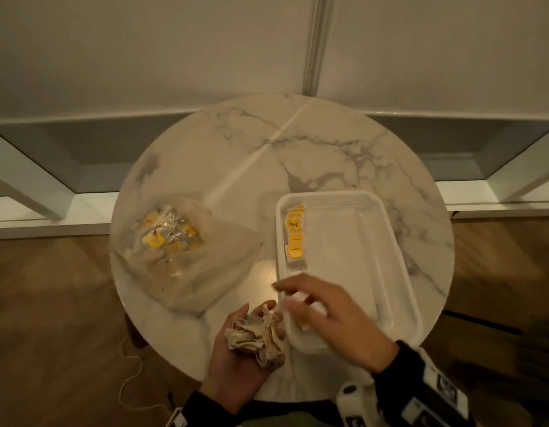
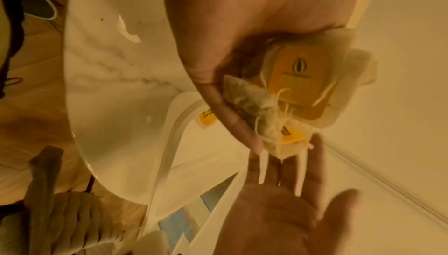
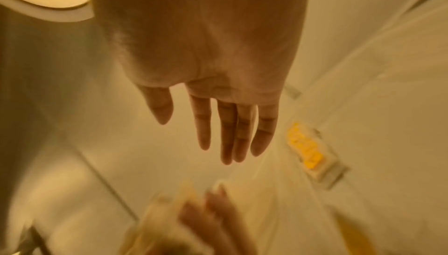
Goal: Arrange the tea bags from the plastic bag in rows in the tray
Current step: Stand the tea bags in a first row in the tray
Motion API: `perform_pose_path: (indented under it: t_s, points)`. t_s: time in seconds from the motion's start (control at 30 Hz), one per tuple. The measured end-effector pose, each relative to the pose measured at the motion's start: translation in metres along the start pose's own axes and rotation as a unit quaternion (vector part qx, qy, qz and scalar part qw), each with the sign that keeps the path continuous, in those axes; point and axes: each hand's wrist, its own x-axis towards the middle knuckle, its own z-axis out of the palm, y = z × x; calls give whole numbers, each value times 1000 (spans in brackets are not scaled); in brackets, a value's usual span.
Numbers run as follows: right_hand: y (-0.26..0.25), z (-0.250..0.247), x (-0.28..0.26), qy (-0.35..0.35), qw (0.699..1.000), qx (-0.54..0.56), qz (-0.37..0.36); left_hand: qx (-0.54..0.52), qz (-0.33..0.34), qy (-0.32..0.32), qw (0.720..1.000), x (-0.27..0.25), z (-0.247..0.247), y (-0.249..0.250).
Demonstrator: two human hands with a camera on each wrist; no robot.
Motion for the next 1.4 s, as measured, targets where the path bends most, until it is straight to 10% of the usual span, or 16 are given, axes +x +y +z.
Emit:
perform_pose_path:
  t_s: [0.1, 0.23, 0.43, 0.73, 0.93, 1.4]
  points:
    - [30, -29, 11, 54, 990, -85, 93, -70, 45, 5, 996, 4, 16, 27]
    - [53, -31, 22, -160, 927, -285, 184, -22, 111, 46, 993, 8, 17, 26]
    - [50, -11, 44, -253, 865, -422, 100, 134, 165, 100, 972, 14, 20, 24]
    - [45, -79, 77, -158, 924, -347, 19, 486, 265, 227, 801, 38, 33, 29]
    - [63, -67, 110, -198, 953, -196, 122, 583, 285, 245, 720, 55, 30, 24]
    - [94, -52, 129, -135, 958, -221, 124, 570, 311, 199, 734, 52, 19, 18]
